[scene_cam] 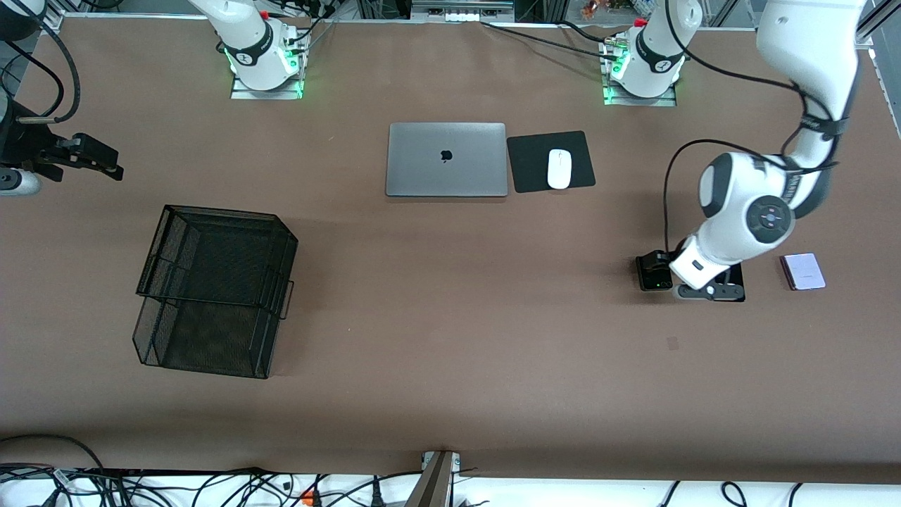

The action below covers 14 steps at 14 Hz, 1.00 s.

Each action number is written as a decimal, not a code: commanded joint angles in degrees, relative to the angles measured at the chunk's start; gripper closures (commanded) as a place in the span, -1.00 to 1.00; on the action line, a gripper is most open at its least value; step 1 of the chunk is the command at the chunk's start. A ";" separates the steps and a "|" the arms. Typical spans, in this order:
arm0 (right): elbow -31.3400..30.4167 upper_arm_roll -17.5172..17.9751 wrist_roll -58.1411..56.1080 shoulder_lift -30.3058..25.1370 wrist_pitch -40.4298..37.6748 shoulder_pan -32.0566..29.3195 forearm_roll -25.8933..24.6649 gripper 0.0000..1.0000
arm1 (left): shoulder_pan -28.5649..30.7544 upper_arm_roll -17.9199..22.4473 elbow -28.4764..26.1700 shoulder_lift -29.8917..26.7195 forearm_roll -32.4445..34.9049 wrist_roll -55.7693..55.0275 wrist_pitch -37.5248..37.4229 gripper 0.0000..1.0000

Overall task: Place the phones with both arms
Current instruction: 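Grasp the black flip phone with the left gripper and lift it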

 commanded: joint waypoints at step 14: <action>-0.36 -0.55 -0.76 -0.86 0.09 0.43 0.83 -1.00 | 0.21 -0.37 0.36 2.58 -0.85 -0.61 5.44 0.74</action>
